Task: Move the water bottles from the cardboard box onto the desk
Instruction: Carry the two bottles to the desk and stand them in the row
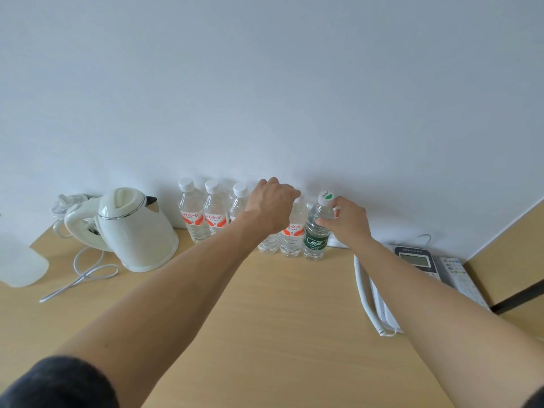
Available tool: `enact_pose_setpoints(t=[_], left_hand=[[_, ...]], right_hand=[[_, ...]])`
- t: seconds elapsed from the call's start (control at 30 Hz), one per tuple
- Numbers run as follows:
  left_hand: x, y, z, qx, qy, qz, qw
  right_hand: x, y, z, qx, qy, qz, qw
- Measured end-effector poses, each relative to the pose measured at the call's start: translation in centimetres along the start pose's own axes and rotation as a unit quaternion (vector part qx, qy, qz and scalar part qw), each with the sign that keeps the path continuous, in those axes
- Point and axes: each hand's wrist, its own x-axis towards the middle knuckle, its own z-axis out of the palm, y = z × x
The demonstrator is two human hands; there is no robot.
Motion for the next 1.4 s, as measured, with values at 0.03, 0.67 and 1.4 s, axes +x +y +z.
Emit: enact_pose_setpoints(t=[0.03, 0.67, 1.4], left_hand=[[0.0, 0.0, 0.0, 0.001, 0.001, 0.001, 1.000], [0.0, 0.1, -1.0, 0.037, -0.011, 0.040, 0.998], [1.5, 4.0, -3.0, -0.020, -0.025, 0.063, 0.998]], right_hand=[[0.0, 0.0, 0.0, -0.002, 0.000, 0.002, 1.000], [-2.6, -1.7, -1.1, -0.102, -0.005, 0.009, 0.995], [-9.1, -1.4, -9.2, -0.183, 0.063, 0.055, 0.980]])
